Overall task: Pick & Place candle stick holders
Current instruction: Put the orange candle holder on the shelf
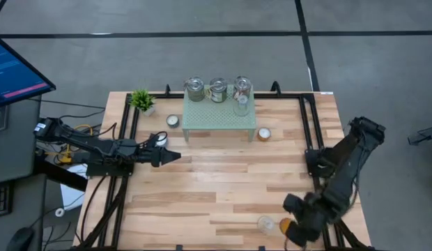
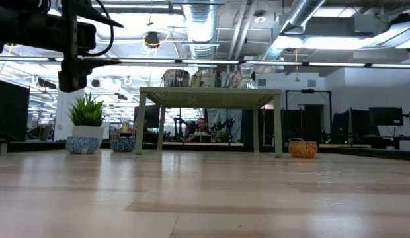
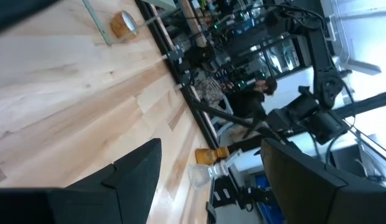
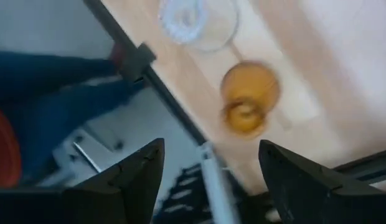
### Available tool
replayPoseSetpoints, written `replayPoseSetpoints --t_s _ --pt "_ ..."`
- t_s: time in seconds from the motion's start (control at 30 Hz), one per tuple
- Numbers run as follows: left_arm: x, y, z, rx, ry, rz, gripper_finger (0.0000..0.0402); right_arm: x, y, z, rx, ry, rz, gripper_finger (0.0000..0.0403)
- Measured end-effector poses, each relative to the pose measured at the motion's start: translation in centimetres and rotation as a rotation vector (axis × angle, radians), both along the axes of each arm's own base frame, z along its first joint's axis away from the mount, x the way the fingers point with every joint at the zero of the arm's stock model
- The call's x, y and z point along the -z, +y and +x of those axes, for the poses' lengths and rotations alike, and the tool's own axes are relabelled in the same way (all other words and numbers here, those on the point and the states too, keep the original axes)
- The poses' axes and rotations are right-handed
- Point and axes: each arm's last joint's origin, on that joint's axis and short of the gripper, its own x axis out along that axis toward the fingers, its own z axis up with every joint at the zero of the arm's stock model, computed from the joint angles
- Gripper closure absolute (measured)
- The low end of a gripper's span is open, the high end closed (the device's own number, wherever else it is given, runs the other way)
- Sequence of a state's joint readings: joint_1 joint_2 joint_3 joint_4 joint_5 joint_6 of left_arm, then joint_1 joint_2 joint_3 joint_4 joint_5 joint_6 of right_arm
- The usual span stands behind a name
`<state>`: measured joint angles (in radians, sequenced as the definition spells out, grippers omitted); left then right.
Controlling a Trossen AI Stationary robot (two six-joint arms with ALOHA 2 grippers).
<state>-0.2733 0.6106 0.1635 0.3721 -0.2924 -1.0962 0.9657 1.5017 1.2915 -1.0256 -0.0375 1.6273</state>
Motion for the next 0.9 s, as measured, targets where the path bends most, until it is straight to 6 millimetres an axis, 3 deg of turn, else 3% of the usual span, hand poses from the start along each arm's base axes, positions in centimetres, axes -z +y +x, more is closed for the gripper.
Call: replayPoseSetpoints --t_s 0.2,0.4,0.7,0.9 --pt "0.0 -0.2 0.0 0.080 0.002 -0.005 0.0126 2.4 4.7 -1.1 0.154 0.037 0.097 0.0152" --pt "0.0 -0.3 0.0 0.109 0.003 -0.007 0.0126 5.7 7.1 -1.0 0.246 0.069 0.066 0.0152" --pt "0.0 -0.3 0.0 0.110 0.003 -0.007 0.0126 10.0 7.8 -0.4 0.380 0.107 -0.100 0.0152" --pt "0.0 -0.3 0.0 0.109 0.003 -0.007 0.0126 10.2 6.4 -0.6 0.443 0.096 -0.233 0.0152"
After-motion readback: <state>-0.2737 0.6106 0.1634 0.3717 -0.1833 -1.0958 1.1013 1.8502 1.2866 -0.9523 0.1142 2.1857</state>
